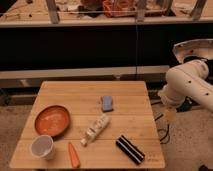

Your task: Move the arm in a circular motion

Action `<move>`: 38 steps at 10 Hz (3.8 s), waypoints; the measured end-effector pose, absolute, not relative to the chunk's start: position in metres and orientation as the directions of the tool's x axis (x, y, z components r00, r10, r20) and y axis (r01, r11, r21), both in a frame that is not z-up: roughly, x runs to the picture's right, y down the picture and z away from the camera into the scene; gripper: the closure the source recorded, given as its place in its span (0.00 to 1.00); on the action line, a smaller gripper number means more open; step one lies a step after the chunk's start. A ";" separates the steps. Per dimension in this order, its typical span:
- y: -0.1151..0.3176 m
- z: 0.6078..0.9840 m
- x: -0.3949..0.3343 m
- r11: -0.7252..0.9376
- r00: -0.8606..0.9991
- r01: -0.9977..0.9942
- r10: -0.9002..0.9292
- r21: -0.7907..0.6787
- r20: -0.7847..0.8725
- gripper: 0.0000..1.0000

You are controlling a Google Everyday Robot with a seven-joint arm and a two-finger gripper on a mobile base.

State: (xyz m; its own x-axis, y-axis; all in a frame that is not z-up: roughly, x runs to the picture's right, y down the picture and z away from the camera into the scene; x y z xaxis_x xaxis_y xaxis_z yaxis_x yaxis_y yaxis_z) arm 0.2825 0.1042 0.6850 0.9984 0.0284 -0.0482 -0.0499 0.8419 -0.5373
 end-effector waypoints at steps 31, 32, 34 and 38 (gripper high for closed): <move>0.142 0.636 0.087 0.828 0.967 0.254 -0.221 -0.500 0.125 0.20; 0.142 0.635 0.077 0.823 0.962 0.273 -0.237 -0.498 0.136 0.20; 0.137 0.636 0.041 0.818 0.950 0.313 -0.265 -0.482 0.168 0.20; 0.122 0.641 -0.006 0.809 0.924 0.383 -0.323 -0.446 0.206 0.20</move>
State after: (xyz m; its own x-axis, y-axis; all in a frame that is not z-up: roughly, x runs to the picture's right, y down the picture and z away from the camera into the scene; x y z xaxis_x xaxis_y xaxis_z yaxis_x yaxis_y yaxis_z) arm -0.0063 0.1222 0.6406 0.9236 -0.3234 0.2058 0.3827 0.8093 -0.4456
